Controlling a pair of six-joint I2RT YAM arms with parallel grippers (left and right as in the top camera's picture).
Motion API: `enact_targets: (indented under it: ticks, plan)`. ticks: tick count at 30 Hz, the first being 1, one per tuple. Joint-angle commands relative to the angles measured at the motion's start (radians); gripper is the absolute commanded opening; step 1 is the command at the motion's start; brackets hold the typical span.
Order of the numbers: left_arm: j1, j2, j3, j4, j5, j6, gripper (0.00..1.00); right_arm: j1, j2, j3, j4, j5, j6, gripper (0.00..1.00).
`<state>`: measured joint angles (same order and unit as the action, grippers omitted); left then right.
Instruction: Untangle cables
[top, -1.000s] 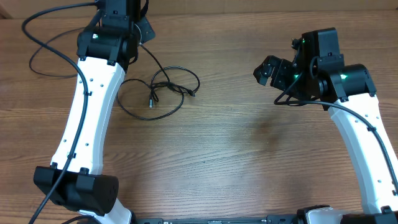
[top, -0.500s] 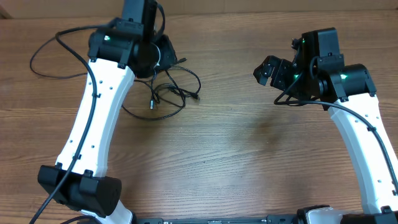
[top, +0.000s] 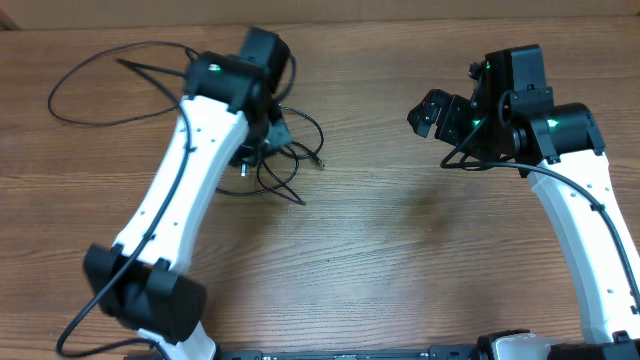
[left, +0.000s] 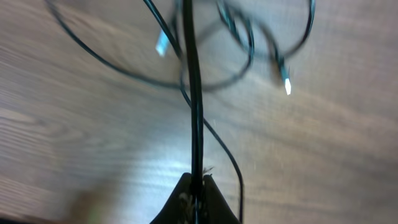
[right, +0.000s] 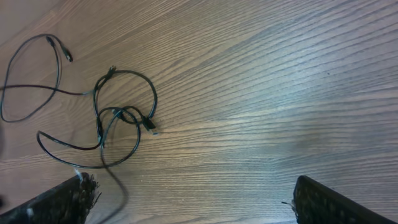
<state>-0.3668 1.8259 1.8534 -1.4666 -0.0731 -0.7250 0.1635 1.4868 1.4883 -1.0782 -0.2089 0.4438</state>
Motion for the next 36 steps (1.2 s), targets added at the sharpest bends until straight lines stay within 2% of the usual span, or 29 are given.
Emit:
enact_targets:
  ticks: [1,2,4,7,10,12,16,18,20,21,22,23,25,26,28,30,35,36]
  plan:
    - [-0.043,0.053,-0.037,0.003,0.036,0.067,0.25,-0.002,-0.004,0.005,0.003,0.010,-0.006,1.00]
    - [-0.046,0.065,-0.037,0.006,0.009,0.094,0.38,-0.002,-0.004,0.005,0.003,0.010,-0.006,1.00]
    - [-0.031,0.072,-0.037,0.041,-0.060,0.124,0.73,-0.002,-0.004,0.005,0.002,0.010,-0.006,1.00]
    - [0.036,0.072,-0.037,0.094,-0.089,0.124,0.76,-0.002,-0.004,0.005,0.002,0.010,-0.006,1.00]
    - [0.161,0.076,-0.037,0.139,-0.094,0.119,0.85,-0.002,-0.004,0.005,0.002,0.010,-0.006,1.00]
    - [0.238,0.098,-0.040,0.167,-0.042,0.121,0.91,-0.002,-0.004,0.005,0.002,0.010,-0.006,1.00]
    - [0.313,0.202,-0.040,0.229,-0.012,0.203,0.92,-0.002,-0.004,0.005,0.002,0.010,-0.007,1.00]
    - [0.328,0.255,-0.040,0.259,0.017,0.232,1.00,-0.002,-0.004,0.005,0.002,0.010,-0.006,1.00]
    - [0.332,0.294,-0.040,0.281,0.137,0.313,1.00,-0.002,-0.004,0.005,0.002,0.010,-0.006,1.00]
    - [0.332,0.316,-0.040,0.292,0.322,0.421,0.97,-0.002,-0.004,0.005,0.002,0.010,-0.006,1.00]
    - [0.327,0.329,-0.040,0.297,0.431,0.468,0.87,-0.002,-0.004,0.005,0.002,0.010,-0.006,1.00]
    - [0.313,0.342,-0.040,0.295,0.494,0.475,0.71,-0.002,-0.004,0.005,0.002,0.010,-0.006,1.00]
    - [0.279,0.356,-0.040,0.288,0.511,0.459,0.64,-0.002,-0.004,0.005,0.002,0.010,-0.006,1.00]
    - [0.257,0.360,-0.040,0.288,0.511,0.455,0.54,-0.002,-0.004,0.005,0.002,0.010,-0.006,1.00]
    - [0.177,0.362,-0.040,0.305,0.511,0.436,0.23,-0.002,-0.004,0.005,0.003,0.010,-0.006,1.00]
    - [0.105,0.362,-0.040,0.331,0.511,0.410,0.04,-0.002,-0.004,0.005,0.002,0.010,-0.006,1.00]
    - [-0.060,0.362,-0.004,0.377,0.511,0.404,0.04,-0.002,-0.004,0.005,0.002,0.010,-0.006,1.00]
    - [-0.072,0.362,0.033,0.359,0.506,0.404,0.16,-0.002,-0.004,0.005,0.002,0.010,-0.006,1.00]
